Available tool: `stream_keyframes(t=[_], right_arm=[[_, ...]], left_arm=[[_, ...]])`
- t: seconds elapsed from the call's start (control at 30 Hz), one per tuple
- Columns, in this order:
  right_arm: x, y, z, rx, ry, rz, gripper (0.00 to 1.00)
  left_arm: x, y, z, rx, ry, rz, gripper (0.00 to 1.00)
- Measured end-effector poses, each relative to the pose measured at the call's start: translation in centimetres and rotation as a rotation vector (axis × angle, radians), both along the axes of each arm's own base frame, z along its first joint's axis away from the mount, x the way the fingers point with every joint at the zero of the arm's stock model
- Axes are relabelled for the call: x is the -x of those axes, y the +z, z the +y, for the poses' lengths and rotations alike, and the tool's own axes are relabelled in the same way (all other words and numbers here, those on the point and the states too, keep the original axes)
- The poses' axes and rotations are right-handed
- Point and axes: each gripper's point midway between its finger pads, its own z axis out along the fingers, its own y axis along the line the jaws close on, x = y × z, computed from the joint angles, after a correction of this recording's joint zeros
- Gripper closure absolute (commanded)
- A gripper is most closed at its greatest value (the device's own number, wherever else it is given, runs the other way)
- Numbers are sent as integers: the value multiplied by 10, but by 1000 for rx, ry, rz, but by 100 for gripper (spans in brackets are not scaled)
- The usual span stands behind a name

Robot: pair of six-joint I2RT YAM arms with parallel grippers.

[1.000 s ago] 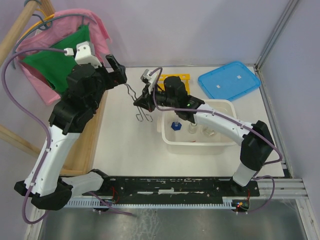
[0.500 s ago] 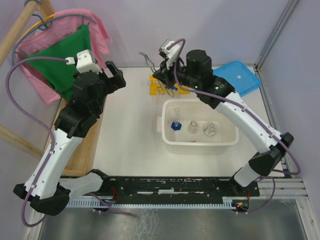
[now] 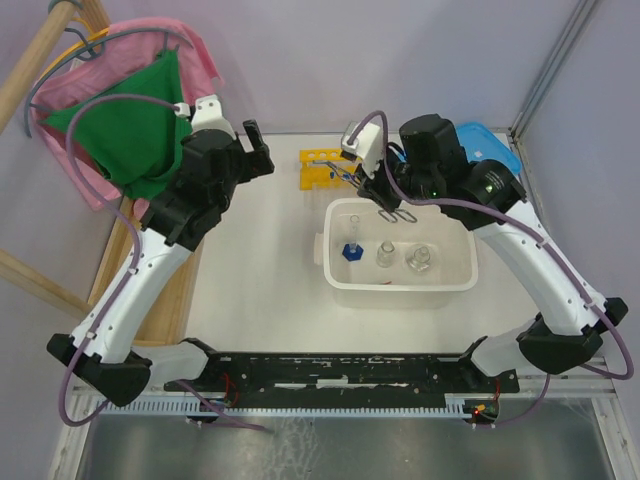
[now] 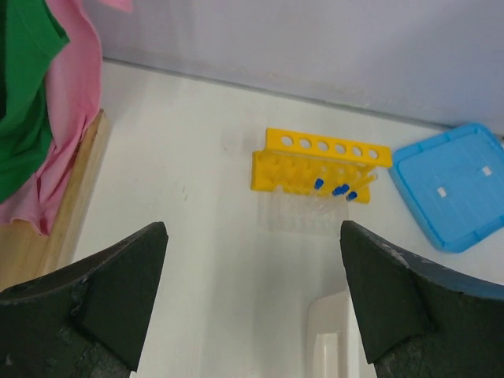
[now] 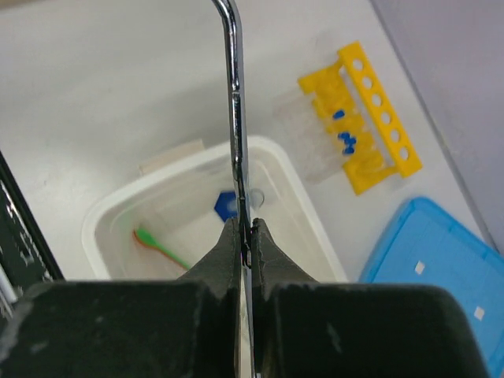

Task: Organize the chemistry lab equipment
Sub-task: Place the chemistry item in the storage box.

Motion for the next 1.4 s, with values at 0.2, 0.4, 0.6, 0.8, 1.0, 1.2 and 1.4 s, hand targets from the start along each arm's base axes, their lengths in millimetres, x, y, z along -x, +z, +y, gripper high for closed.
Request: stream_keyframes(t=[0.2, 0.4, 0.6, 0.8, 1.0, 1.2, 1.4], right_arm=[[22, -46, -32, 208, -4, 135, 99], [39, -99, -49, 346, -9, 287, 99], [53, -160, -67, 482, -29, 422, 99], [50, -186, -75, 540, -58, 439, 99], [40, -202, -72, 574, -65, 438, 99], [34, -219, -69, 613, -62, 459, 99], [37, -232, -73, 633, -58, 474, 99]], left_arm=[[-2, -31, -9, -47, -50, 74, 72], [-12, -48, -22, -84, -97, 131, 97], [-15, -63, -34, -89, -149, 178, 94], [-14, -66, -35, -86, -162, 188, 93], [-15, -66, -34, -82, -164, 192, 94], [-16, -68, -33, -76, -171, 197, 94], [-21, -86, -32, -85, -171, 242, 94]])
